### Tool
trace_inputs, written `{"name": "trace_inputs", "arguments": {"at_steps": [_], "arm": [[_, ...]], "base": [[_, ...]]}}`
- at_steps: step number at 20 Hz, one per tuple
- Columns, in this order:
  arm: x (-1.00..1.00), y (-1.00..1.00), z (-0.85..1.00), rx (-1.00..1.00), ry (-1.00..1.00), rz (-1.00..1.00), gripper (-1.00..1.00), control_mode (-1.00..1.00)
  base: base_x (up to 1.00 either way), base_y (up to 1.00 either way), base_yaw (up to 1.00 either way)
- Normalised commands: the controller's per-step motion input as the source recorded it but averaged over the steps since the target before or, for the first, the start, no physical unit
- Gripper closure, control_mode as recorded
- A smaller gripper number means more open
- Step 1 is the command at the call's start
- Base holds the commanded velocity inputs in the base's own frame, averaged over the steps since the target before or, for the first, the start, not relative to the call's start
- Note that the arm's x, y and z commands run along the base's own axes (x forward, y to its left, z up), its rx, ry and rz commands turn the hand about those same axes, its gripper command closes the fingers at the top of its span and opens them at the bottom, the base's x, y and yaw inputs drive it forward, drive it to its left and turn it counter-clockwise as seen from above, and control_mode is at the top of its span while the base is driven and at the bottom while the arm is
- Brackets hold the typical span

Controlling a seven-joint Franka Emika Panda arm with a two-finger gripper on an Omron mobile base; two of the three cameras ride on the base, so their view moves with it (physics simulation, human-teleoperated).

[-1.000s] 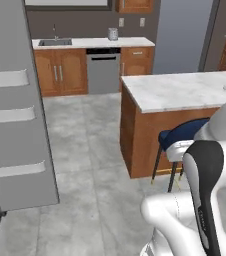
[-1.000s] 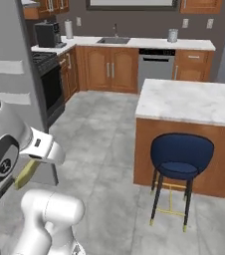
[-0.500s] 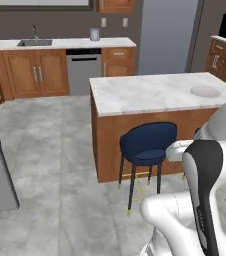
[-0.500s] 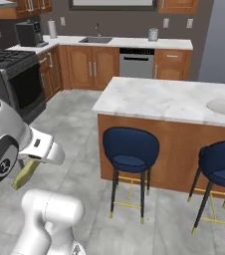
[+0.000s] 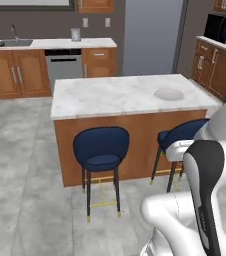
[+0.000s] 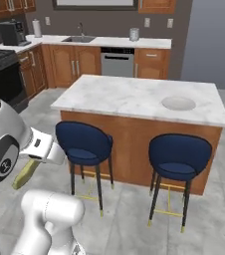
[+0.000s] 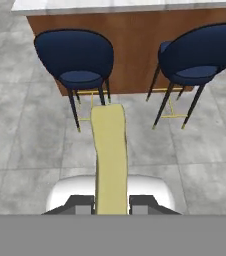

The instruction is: Retrieve the butter from the fridge and place it on a plate on the dining table. Then retrieve the butter knife by the fridge and place it near the plate.

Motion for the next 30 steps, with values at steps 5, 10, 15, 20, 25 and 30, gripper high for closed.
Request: {"name": "trace_inputs", "arguments": {"at_steps": [5,10,15,20,25,30], "arm": [[0.0,0.0,0.0,0.0,0.0,0.0,1.0,1.0],[0.0,0.0,0.0,0.0,0.0,0.0,1.0,1.0],[0.0,0.0,0.0,0.0,0.0,0.0,1.0,1.0],[0.0,0.0,0.0,0.0,0.0,0.0,1.0,1.0],[0.0,0.0,0.0,0.0,0.0,0.0,1.0,1.0],[0.0,0.0,0.0,0.0,0.0,0.0,1.0,1.0]], "base": [[0.24,-1.0,0.03],[0.38,-1.0,0.07],[0.59,-1.0,0.06],[0.72,-0.71,0.0],[0.86,0.04,-0.02],[0.59,0.4,-0.07]]}}
